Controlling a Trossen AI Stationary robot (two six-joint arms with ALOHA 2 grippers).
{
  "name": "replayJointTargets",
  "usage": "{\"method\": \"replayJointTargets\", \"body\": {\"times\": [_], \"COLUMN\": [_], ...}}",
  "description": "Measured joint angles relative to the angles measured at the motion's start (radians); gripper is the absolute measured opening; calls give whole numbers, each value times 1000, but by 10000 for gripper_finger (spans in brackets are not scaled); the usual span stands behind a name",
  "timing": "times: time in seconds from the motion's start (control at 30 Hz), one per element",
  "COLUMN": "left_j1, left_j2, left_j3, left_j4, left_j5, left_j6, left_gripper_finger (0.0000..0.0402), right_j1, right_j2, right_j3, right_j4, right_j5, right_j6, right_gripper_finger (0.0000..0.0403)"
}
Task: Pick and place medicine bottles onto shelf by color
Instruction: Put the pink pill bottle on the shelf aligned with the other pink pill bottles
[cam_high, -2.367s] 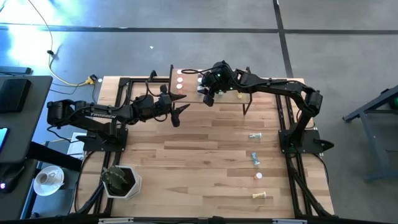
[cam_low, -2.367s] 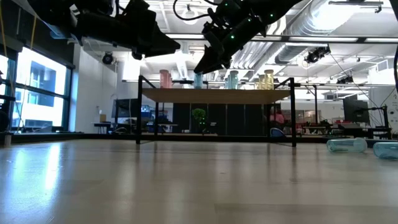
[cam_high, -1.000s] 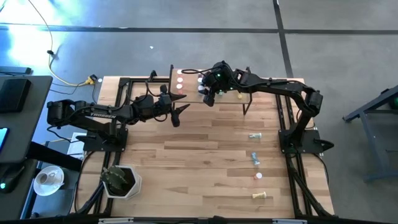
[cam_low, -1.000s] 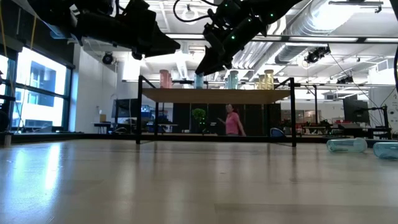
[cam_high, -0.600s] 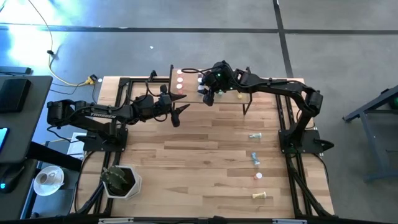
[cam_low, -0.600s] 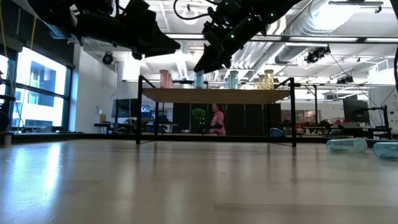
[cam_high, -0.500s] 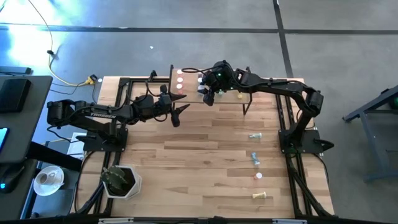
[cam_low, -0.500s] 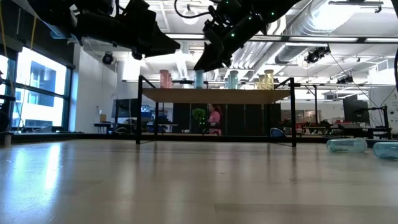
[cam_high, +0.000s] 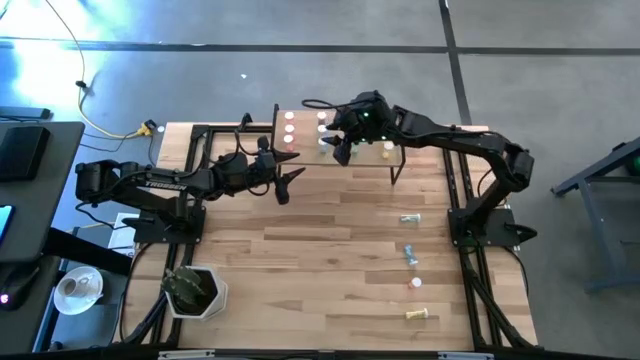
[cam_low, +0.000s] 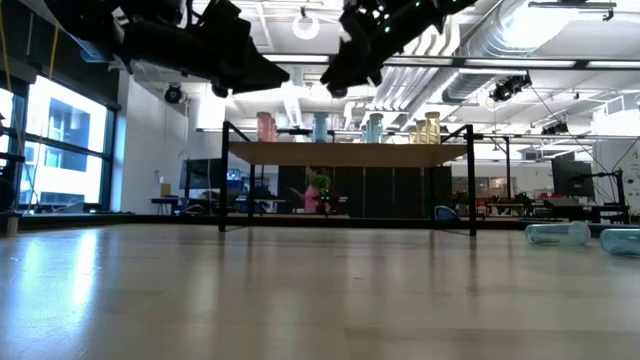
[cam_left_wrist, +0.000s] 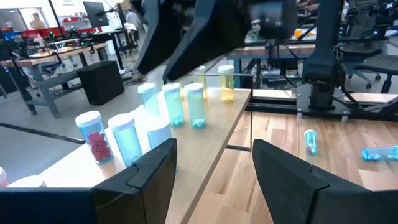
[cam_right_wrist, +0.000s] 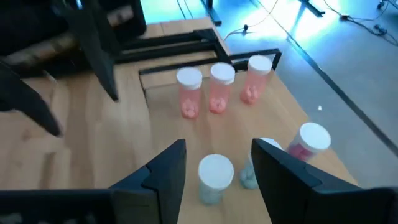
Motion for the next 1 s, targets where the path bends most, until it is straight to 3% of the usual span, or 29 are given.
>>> {"method": "replayJointTargets", "body": {"times": [0.27,0.53,0.67,1.0], "left_j1": [0,-30,-56,-96], "left_j2": [-3,-3,-4,-4], "left_j3": [0,0,0,0], "left_j4": [-47,-69,-68,-68], "left_j5": [0,0,0,1], "left_j6": [0,-2,-1,-3], "left_gripper_finger": [200,200,200,200], "right_j1": [49,124,174,305], "right_j2": [-93,-83,-88,-178], "right_j3": [0,-3,-83,-322], "right_j4": [-197,-407,-399,-309], "right_j5": [0,-1,-2,34], "right_j6": [13,56,99,386], "right_gripper_finger": [174,174,174,174]}}
